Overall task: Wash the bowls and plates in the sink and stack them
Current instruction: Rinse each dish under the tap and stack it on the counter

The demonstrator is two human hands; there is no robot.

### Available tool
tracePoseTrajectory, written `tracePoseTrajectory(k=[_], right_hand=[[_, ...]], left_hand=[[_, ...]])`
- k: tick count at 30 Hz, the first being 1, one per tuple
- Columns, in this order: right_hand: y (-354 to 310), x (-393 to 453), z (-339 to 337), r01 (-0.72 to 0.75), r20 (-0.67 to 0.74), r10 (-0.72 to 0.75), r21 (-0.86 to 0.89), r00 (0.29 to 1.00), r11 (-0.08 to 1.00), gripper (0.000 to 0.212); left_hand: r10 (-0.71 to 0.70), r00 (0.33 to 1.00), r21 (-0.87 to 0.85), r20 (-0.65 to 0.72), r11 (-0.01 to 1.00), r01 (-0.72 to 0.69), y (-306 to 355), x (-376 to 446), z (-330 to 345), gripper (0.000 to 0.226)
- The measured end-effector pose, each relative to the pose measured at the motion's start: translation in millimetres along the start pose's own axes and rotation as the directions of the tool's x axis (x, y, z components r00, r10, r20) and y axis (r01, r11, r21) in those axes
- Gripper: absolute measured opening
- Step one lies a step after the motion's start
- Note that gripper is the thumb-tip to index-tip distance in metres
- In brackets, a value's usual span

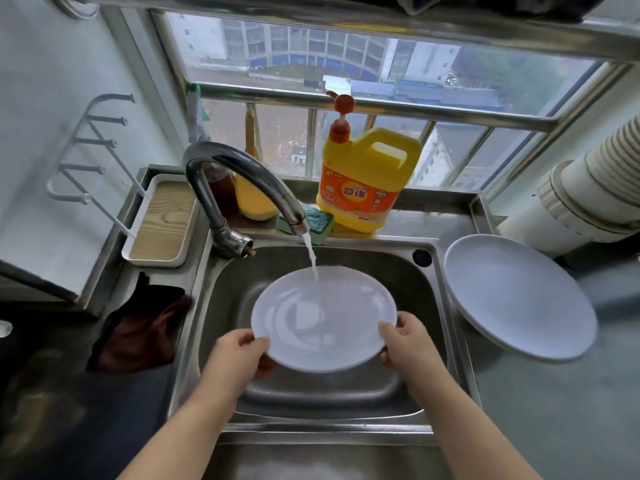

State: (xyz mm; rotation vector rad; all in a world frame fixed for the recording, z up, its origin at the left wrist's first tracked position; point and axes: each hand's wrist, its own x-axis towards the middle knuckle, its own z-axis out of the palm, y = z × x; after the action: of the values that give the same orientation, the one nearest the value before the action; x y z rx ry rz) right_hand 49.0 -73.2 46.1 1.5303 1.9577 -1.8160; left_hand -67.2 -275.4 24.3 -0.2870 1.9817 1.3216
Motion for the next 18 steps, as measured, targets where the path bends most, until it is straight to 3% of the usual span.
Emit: tracePoseTrajectory(k=[3,7,10,14,15,18], right_hand=[[-7,-7,-21,0.206,-0.089,-0.223,-0.172,0.971,0.963,0.014],[-11,-16,-38,0.455,-0.149,-0.58,-0.478,0.801,0.751,0.009],[-7,-23,-45,0.475,-0.099,-0.749,-0.717,0.655,0.51,0.026],[0,-29,-56,0.417,0.05,-0.925,-0.901,0.377,0.121,0.032],[2,-29,-60,0.403,0.081,-0.935,-0.913,0.345,0.069,0.032],[6,-29,-65,0.378,0.121,-0.932,-0.926,0.341,0.018,0.038]], left_hand=[[-0.032,0.991,0.165,0.127,0.986,0.011,-10,5,14,0.004],[0.048,0.988,0.245,0.147,0.966,-0.083,-13,10,27,0.01],[0.124,0.979,0.301,0.163,0.939,-0.168,-7,10,33,0.008],[0.185,0.961,0.379,0.206,0.89,-0.252,1,5,41,0.009],[0.191,0.958,0.385,0.213,0.885,-0.262,2,4,43,0.008],[0.198,0.951,0.4,0.239,0.872,-0.282,5,2,50,0.008]])
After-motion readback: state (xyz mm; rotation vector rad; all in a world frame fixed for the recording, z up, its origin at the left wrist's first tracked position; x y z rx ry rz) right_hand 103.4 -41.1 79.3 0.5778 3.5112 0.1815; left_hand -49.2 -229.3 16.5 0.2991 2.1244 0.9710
